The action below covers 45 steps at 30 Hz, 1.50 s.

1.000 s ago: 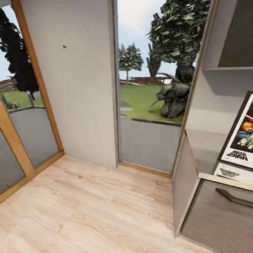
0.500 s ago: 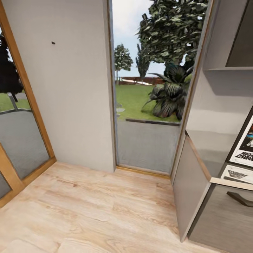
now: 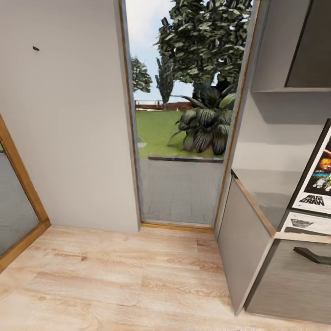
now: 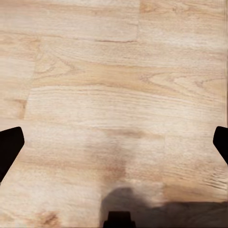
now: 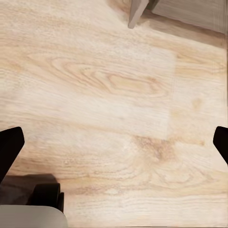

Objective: Pick up the poster from the kitchen countertop and hang it on one of the wall nails in the kitchen.

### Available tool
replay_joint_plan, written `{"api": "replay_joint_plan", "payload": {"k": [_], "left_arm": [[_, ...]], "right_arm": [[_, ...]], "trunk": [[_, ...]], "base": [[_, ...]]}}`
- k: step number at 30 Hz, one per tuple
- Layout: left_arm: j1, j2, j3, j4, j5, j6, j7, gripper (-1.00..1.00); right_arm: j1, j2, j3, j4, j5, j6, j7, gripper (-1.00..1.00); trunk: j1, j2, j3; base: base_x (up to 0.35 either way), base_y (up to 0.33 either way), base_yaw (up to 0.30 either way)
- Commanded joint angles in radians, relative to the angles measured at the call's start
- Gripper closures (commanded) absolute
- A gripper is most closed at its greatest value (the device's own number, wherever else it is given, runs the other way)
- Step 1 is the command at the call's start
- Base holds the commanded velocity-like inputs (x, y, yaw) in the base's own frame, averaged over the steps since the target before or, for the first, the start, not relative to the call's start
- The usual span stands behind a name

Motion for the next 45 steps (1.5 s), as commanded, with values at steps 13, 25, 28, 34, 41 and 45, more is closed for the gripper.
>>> {"api": "replay_joint_plan", "payload": {"k": [13, 25, 28, 34, 41, 45], "left_arm": [[0.001, -0.001, 0.000, -0.001, -0.001, -0.001, 0.000, -1.00], [0.001, 0.000, 0.000, -0.001, -0.001, -0.001, 0.000, -1.00], [0.001, 0.000, 0.000, -0.001, -0.001, -0.001, 0.000, -1.00], [0.001, -0.001, 0.000, -0.001, -0.002, -0.001, 0.000, -1.00], [0.001, -0.001, 0.000, -0.001, -0.002, 0.000, 0.000, -1.00], [0.001, -0.001, 0.000, -0.001, -0.002, 0.000, 0.000, -1.00]], "right_arm": [[-0.001, 0.000, -0.003, 0.001, 0.006, -0.003, -0.004, -1.00], [-0.001, 0.000, -0.005, 0.001, 0.006, -0.003, -0.005, -1.00], [-0.001, 0.000, -0.005, 0.001, 0.006, -0.003, -0.005, -1.00], [-0.001, -0.003, -0.003, 0.001, 0.011, -0.003, -0.004, -1.00], [-0.001, -0.005, -0.002, 0.001, 0.012, -0.004, -0.004, -1.00], [-0.001, -0.004, -0.002, 0.001, 0.012, -0.004, -0.004, -1.00]], "trunk": [[0.000, 0.000, -0.001], [0.000, 0.000, -0.001], [0.000, 0.000, -0.001], [0.000, 0.000, -0.001], [0.000, 0.000, -0.001], [0.000, 0.000, -0.001]], "base": [[0.011, 0.013, -0.300], [0.021, 0.021, -0.272], [0.160, 0.176, -0.081], [0.203, 0.247, -0.026], [0.229, 0.274, -0.003], [0.245, 0.274, -0.001]]}}
